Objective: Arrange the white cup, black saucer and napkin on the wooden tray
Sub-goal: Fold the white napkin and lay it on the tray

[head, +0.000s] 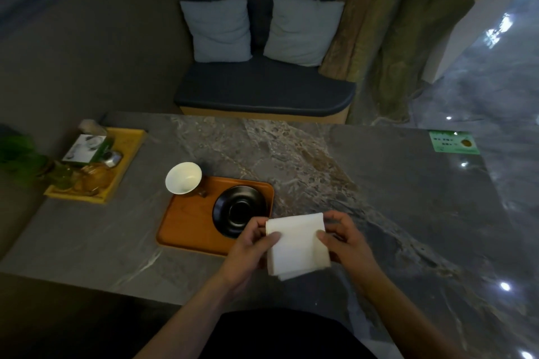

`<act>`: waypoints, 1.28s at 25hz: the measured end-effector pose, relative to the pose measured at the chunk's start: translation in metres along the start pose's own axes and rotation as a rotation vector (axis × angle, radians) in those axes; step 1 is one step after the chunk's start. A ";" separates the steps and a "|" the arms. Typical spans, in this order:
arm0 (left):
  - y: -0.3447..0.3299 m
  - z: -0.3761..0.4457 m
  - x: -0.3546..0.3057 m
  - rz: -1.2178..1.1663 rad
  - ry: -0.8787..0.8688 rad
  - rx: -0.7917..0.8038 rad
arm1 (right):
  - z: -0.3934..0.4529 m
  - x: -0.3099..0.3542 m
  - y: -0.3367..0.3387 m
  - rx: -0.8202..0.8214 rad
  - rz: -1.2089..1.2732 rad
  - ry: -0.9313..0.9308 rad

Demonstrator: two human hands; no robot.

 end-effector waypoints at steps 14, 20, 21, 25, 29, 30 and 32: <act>0.165 -0.018 -0.021 0.099 0.013 -0.136 | 0.024 -0.007 -0.169 0.098 -0.028 0.009; 0.233 -0.003 -0.030 0.252 0.034 -0.123 | 0.041 -0.020 -0.231 0.044 -0.080 -0.034; 0.242 0.000 -0.031 0.268 0.046 -0.111 | 0.043 -0.022 -0.239 0.032 -0.080 -0.038; 0.272 0.013 -0.032 0.249 0.114 -0.056 | 0.047 -0.032 -0.268 0.002 -0.101 -0.089; 0.294 0.023 -0.030 0.327 0.160 -0.008 | 0.050 -0.045 -0.287 -0.030 -0.061 -0.165; 0.299 0.027 -0.029 0.340 0.176 -0.005 | 0.051 -0.048 -0.290 -0.033 -0.069 -0.185; 0.306 0.033 -0.026 0.369 0.187 -0.008 | 0.054 -0.054 -0.295 -0.044 -0.096 -0.205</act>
Point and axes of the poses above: each hand's wrist, its own z-axis towards the middle knuckle, its own y-axis out of the back of the hand, x = y × z, the point moved 3 cm from there along z, towards the middle knuckle, and after that the axes turned 5 degrees about y, right-handed, at the moved point
